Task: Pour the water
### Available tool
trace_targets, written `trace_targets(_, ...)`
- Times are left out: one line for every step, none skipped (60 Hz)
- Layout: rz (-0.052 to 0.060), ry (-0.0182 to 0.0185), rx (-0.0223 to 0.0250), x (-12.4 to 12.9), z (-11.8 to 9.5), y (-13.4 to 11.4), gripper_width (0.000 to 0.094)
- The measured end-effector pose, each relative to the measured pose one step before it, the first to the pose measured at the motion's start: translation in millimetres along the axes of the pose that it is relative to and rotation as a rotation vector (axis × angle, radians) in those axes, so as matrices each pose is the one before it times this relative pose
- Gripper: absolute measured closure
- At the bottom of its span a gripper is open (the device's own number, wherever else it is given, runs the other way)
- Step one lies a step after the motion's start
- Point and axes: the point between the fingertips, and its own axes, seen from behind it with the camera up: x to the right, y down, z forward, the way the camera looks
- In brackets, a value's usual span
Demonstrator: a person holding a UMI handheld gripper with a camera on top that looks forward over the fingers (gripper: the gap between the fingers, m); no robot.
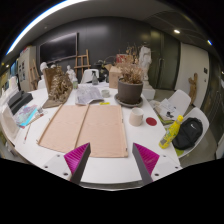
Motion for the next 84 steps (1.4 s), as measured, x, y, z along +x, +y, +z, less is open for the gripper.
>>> trace_targets(0.0018, 0.0029, -0.00174, 11.27, 2.42, 3.0, 0.0075)
trace_targets(0.0016, 0.00321, -0.00181, 11.14, 2.45, 2.73, 0.0073)
trace_targets(0.0012, 0.00367, -0.00184, 10.43, 2.72, 3.19, 0.0074)
trace_targets(0.001, 0.00408, -0.00277, 10.28, 2.58, 3.23, 0.0074)
trace_targets(0.0007, 0.00376, -0.00228, 10.14, 2.36, 3.22, 0.0075)
trace_targets(0.0005, 0.00357, -0.0009, 9.57, 2.58, 3.04, 0.0074)
trace_targets(0.0, 0.0032, -0.00023, 9.58, 2.68, 2.92, 0.0075)
trace_targets(0.0, 0.00352, 0.0001, 9.43, 2.74, 3.25, 0.0073)
trace_targets(0.0002, 0.00406, 0.00049, 9.57, 2.78, 2.77, 0.0075)
trace_targets(-0.0001, 0.00405, 0.00234, 9.52, 2.9, 2.75, 0.0076)
trace_targets(-0.0002, 0.004, 0.00394, 9.59, 2.81, 2.92, 0.0075)
trace_targets(0.0, 0.00463, 0.00515, 10.0, 3.69, 2.68, 0.0075)
trace_targets(-0.0002, 0.00559, 0.00479, 10.02, 3.25, 2.93, 0.0076)
trace_targets(-0.0004, 0.00608, 0.00566, 10.26, 3.7, 2.49, 0.0076)
trace_targets(-0.0007, 0.00634, 0.00711, 10.18, 3.87, 2.2, 0.0072)
trace_targets(-0.0012, 0.00657, 0.00859, 9.96, 3.9, 1.73, 0.0075)
trace_targets(-0.0009, 0.00617, 0.01028, 10.16, 4.81, 1.33, 0.0076)
trace_targets(-0.0009, 0.00662, 0.01063, 9.85, 4.88, 1.3, 0.0075)
trace_targets(-0.0003, 0.00738, 0.00915, 8.5, 6.04, 1.81, 0.0074)
trace_targets(0.0002, 0.0074, 0.00737, 9.44, 5.17, 1.98, 0.0074)
trace_targets(0.0017, 0.00743, 0.00711, 9.27, 5.46, 2.07, 0.0075)
trace_targets(0.0039, 0.00686, 0.0067, 8.78, 5.66, 1.27, 0.0075)
trace_targets(0.0057, 0.00568, 0.00903, 8.13, 5.82, 1.01, 0.0073)
trace_targets(0.0062, 0.00466, 0.01071, 7.83, 5.98, 0.58, 0.0073)
trace_targets(0.0058, 0.00398, 0.00973, 7.15, 6.1, 0.89, 0.0072)
trace_targets(0.0056, 0.00368, 0.00814, 6.29, 6.44, 0.53, 0.0077)
trace_targets(0.0055, 0.00263, 0.00546, 5.92, 6.81, 0.81, 0.0077)
trace_targets(0.0059, 0.00188, 0.00401, 5.4, 6.57, 1.02, 0.008)
trace_targets(0.0056, 0.0011, 0.00389, 5.1, 6.55, 0.46, 0.0077)
trace_targets(0.0052, 0.00006, 0.00529, 4.79, 6.11, -0.2, 0.0078)
trace_targets(0.0049, -0.00115, 0.00789, 4.4, 6.23, -0.87, 0.0079)
trace_targets(0.0045, -0.00149, 0.00837, 3.63, 6.57, -0.72, 0.0077)
trace_targets(0.0024, -0.00215, 0.00684, 3.06, 6.47, -0.13, 0.0079)
trace_targets(0.0006, -0.00228, 0.0047, 2.46, 6.71, 0.09, 0.0079)
trace_targets(-0.0009, -0.00138, 0.00351, 2.64, 6.92, -0.04, 0.0078)
trace_targets(-0.0011, -0.00123, 0.00379, 2.09, 6.85, 0.03, 0.0078)
trace_targets(-0.0011, -0.00113, 0.00354, 1.59, 7.08, -0.23, 0.0078)
trace_targets(-0.001, -0.00134, 0.00412, 1.9, 6.75, -0.33, 0.008)
trace_targets(-0.0012, -0.00084, 0.00443, 1.68, 6.42, -0.16, 0.0078)
trace_targets(-0.0011, 0.0, 0.00335, 1.78, 6.36, 0.12, 0.0079)
trace_targets(-0.0003, -0.00013, 0.00109, 3.18, 5.16, 0.07, 0.0078)
trace_targets(0.0014, 0.0009, -0.00046, 0.0, 6.62, 0.92, 0.0079)
trace_targets(0.0019, -0.0009, 0.00007, 2.23, 4.71, 0.07, 0.0079)
trace_targets(0.0028, 0.00071, 0.00178, -0.4, 5.99, -0.27, 0.008)
trace_targets(0.0028, 0.00032, 0.00354, 2.45, 4.49, -0.34, 0.0091)
trace_targets(0.0026, 0.00084, 0.00234, 0.74, 4.86, 0.53, 0.0108)
trace_targets(0.0013, 0.00231, 0.00066, 0.97, 4.73, 0.68, 0.0134)
trace_targets(0.0, 0.00377, -0.00008, -0.2, 4.96, 1.34, 0.0168)
trace_targets(-0.0027, 0.00456, 0.00081, 0.57, 3.55, 0.24, 0.02)
trace_targets(-0.0025, 0.00357, 0.00247, 0.66, 3.03, 0.08, 0.0236)
trace_targets(-0.0019, 0.00013, 0.0034, -0.21, 2.26, 0.35, 0.0278)
trace_targets(-0.0028, -0.00168, 0.00422, -0.54, 2.07, 0.05, 0.0318)
trace_targets(-0.0034, -0.00294, 0.00605, -0.6, 1.81, -0.66, 0.0365)
trace_targets(-0.0029, -0.00304, 0.00692, -0.87, 1.43, -0.93, 0.0415)
trace_targets(0.0013, -0.00743, 0.0063, -1.53, 1.47, -1.15, 0.045)
trace_targets(0.0047, 0.00115, 0.00251, 0.11, 0.4, -0.06, 0.0451)
trace_targets(0.0046, -0.00356, 0.00126, 4.96, 5.44, -1.16, 0.0461)
trace_targets(0.0029, -0.00121, 0.00133, -1.91, -2.44, 0.62, 0.0476)
trace_targets(0.0007, 0.00027, -0.00004, -3.51, -1.93, -0.14, 0.0489)
trace_targets(-0.001, 0.00002, 0.00064, -0.67, -0.73, -0.08, 0.05)
trace_targets(-0.0006, 0.00089, 0.00014, 0.03, -0.25, 0.1, 0.0519)
trace_targets(0.0004, 0.00139, -0.00138, 0.22, -0.25, 0.25, 0.0543)
trace_targets(0.0013, 0.00273, -0.00044, 0.52, -0.2, -0.18, 0.0556)
trace_targets(0.0, 0.00455, 0.00043, 0.7, 0.0, -0.17, 0.0576)
trace_targets(-0.0038, 0.0059, 0.00117, 1.29, 0.13, -0.22, 0.0595)
trace_targets(-0.0057, 0.00388, 0.00137, 0.59, -0.23, -0.13, 0.0608)
trace_targets(-0.0081, 0.00092, -0.00034, -0.16, 0.35, 0.14, 0.063)
trace_targets(-0.0061, -0.00228, 0.00031, -0.88, 0.79, 0.24, 0.064)
trace_targets(-0.0049, -0.00129, -0.00037, -0.53, 0.36, -0.27, 0.0641)
trace_targets(-0.0043, -0.00233, -0.00075, -1.32, 0.39, -0.04, 0.0641)
trace_targets(-0.003, -0.00321, -0.00131, -1.16, 0.26, -0.02, 0.0641)
trace_targets(-0.0027, -0.00247, -0.00302, -0.69, 0.04, 0.03, 0.0642)
trace_targets(-0.0037, -0.00044, -0.00387, -0.5, 0.0, -0.07, 0.0641)
trace_targets(-0.0037, 0.00216, -0.00209, 0.38, -0.11, -1.01, 0.064)
trace_targets(-0.0031, 0.00514, 0.00111, 1.21, -0.56, -1.52, 0.064)
trace_targets(-0.0046, 0.00602, 0.00227, 0.97, -0.25, -1.61, 0.064)
trace_targets(-0.008, 0.00427, 0.00016, 0.37, -0.38, -1.43, 0.0641)
trace_targets(-0.0094, 0.00446, -0.00059, 0.03, -1.21, -1.94, 0.0641)
trace_targets(-0.0069, 0.00395, 0.00168, 0.23, -0.74, -2.04, 0.0641)
trace_targets(-0.0036, 0.00547, 0.00368, 0.88, -0.37, -3.13, 0.0641)
trace_targets(-0.0037, 0.00584, 0.00341, 0.98, 0.06, -3.35, 0.0642)
trace_targets(-0.006, 0.00606, 0.00162, 0.87, 0.42, -3.15, 0.0642)
trace_targets(-0.0079, 0.00674, 0.00153, 1.2, 0.42, -3.34, 0.0641)
trace_targets(-0.0093, 0.00809, 0.00242, 1.75, 0.52, -3.92, 0.0641)
